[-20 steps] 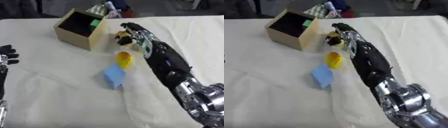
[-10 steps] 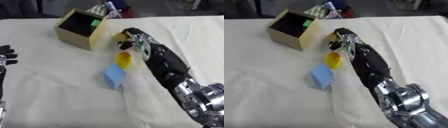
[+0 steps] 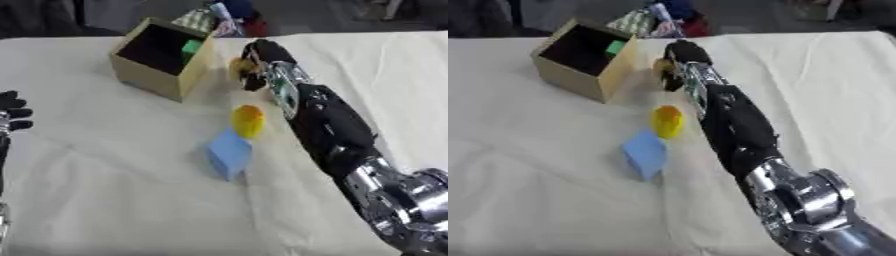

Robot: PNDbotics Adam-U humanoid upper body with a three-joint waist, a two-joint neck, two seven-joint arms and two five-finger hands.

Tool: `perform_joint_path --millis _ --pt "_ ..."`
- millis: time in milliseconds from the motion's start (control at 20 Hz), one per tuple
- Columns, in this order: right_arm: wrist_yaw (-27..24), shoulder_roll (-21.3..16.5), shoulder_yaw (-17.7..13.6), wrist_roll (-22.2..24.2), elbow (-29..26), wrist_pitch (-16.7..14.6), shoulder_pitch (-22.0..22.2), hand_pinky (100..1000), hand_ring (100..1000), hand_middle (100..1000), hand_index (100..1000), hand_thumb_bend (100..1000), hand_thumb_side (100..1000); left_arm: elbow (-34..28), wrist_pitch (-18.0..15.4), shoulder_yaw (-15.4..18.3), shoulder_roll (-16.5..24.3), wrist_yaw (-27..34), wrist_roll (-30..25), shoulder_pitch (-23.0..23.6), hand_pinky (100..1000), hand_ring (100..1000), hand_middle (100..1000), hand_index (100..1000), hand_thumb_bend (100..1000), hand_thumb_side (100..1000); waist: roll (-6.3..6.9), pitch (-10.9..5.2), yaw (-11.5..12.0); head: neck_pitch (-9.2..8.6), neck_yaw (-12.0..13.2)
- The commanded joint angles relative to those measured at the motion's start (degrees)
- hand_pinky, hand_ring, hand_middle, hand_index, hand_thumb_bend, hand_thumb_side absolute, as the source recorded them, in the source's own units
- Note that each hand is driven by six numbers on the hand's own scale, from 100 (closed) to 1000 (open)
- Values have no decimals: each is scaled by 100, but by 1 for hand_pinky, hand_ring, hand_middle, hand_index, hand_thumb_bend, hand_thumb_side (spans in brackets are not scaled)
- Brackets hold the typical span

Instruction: Pick up objects on the table and place them in the box.

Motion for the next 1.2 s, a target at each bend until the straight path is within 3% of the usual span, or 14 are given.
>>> perform_joint_path --millis 50,100,150,200,650,850,950,1000,1050,1100,1200 --pt "-201 -46 75 -196 -354 -200 -270 687 655 334 440 100 100 -134 -3 83 73 -42 59 -63 653 663 629 753 100 739 49 -56 54 -16 -24" --pt "-258 -46 92 -216 -414 -244 -322 688 656 335 440 100 100 -138 -3 77 64 -45 58 -73 653 663 629 753 100 739 38 -60 89 -16 -40" --pt "-315 -40 95 -237 -465 -272 -371 688 657 339 442 100 383 -140 -3 68 52 -45 52 -86 653 663 629 753 100 740 28 -60 127 -16 -52" --pt "-378 -26 88 -266 -515 -292 -428 688 657 337 442 100 100 -144 -4 51 37 -43 38 -104 653 663 628 753 100 740 16 -56 180 -16 -70" --pt "-566 339 110 -295 -604 -260 -640 700 677 368 478 100 100 -177 -37 -48 -28 3 -83 -264 653 662 628 753 100 740 -53 41 562 -109 -292" --pt "-397 645 142 -192 -515 -172 -493 722 723 483 608 100 121 -186 -44 -101 -72 32 -145 -332 653 662 628 754 100 741 -50 88 679 -118 -421" --pt "-295 786 186 -91 -504 -196 -424 742 766 596 721 100 125 -186 -45 -109 -81 40 -159 -342 653 662 627 753 100 741 -52 98 704 -115 -453" --pt "-218 846 229 -1 -501 -231 -403 762 805 707 826 100 123 -186 -46 -113 -85 43 -165 -345 653 662 627 753 100 741 -55 101 711 -112 -469" --pt "-127 887 266 97 -514 -274 -387 767 813 730 846 100 121 -186 -47 -117 -89 44 -170 -347 653 662 627 754 100 741 -57 101 716 -108 -481" --pt "-27 919 312 201 -533 -325 -380 803 866 841 961 100 172 -185 -48 -119 -92 45 -175 -349 653 662 627 754 100 742 -59 100 721 -106 -492" --pt "277 955 431 419 -610 -418 -383 833 905 922 1000 100 304 -185 -48 -121 -97 47 -179 -350 653 662 627 754 100 741 -63 92 726 -96 -503"
